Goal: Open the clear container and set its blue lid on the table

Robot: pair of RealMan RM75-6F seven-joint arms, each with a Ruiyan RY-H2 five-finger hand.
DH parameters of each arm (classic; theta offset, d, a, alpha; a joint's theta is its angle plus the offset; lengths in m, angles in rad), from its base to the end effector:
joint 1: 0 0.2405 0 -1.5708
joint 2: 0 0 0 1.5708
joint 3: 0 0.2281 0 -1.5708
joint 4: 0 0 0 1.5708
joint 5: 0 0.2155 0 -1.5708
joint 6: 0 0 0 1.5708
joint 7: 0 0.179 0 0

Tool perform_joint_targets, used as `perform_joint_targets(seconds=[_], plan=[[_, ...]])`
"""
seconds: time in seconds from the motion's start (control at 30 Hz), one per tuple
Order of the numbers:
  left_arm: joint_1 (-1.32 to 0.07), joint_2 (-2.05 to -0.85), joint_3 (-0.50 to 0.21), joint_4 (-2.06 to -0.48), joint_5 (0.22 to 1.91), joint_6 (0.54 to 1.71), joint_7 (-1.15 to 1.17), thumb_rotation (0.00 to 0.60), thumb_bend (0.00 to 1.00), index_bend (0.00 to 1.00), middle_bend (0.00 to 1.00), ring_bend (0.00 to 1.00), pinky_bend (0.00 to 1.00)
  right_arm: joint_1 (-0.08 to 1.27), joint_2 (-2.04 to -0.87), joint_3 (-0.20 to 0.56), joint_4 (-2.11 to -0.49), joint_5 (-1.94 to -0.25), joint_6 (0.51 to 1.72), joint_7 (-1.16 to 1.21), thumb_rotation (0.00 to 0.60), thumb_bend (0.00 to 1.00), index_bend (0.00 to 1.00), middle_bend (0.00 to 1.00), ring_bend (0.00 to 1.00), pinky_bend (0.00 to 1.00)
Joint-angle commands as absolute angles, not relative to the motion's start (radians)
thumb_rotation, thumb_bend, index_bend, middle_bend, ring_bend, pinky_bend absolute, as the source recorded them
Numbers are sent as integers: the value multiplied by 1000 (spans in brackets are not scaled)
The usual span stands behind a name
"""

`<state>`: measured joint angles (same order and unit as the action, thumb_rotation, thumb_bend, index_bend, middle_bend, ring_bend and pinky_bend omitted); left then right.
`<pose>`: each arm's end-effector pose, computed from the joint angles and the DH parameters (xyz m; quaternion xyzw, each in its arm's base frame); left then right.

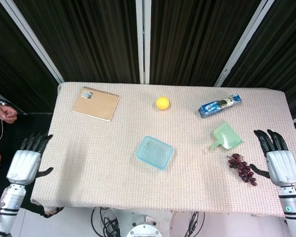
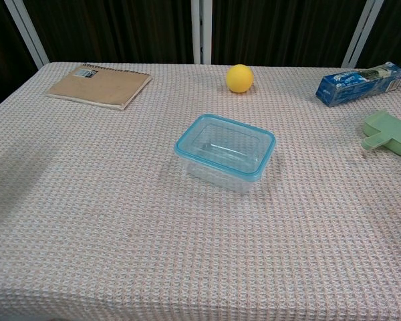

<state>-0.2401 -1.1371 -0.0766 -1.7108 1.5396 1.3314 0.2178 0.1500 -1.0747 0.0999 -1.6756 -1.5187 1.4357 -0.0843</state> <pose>-0.2270 0.2542 0.1038 -0.6853 -0.3246 -0.3764 0.5322 -0.2584 -0.2414 0.1477 0.6256 -0.3425 0.3953 0.5788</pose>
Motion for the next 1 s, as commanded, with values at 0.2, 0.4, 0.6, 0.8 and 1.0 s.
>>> perform_joint_targets(seconds=[0.2,0.4,0.6,0.8,1.0], plan=[[-625,-1173,-181,-1827,1379,787,358,600,0,18,36,0,4,189,-1087,99,-1679,-1546,1397,-100,600,26,15,103,0,82],[-824,-1301,-228,-1741,1182,602,427,600,0,0,13,0,8,196,-1092,90,-1683,-1554,1390,-100,600,26,15,101,0,82],[-996,-1378,-222,-1668,995,501,472,600,0,0,0,0,13,192,-1094,81,-1684,-1553,1394,-99,600,26,15,101,0,82],[-1182,-1429,-161,-1607,763,457,504,600,0,0,0,0,17,186,-1104,72,-1678,-1551,1397,-90,600,26,15,101,0,82],[-1320,-1471,-111,-1569,597,496,512,600,0,0,0,0,20,180,-1110,63,-1667,-1546,1398,-78,600,26,15,101,0,82]])
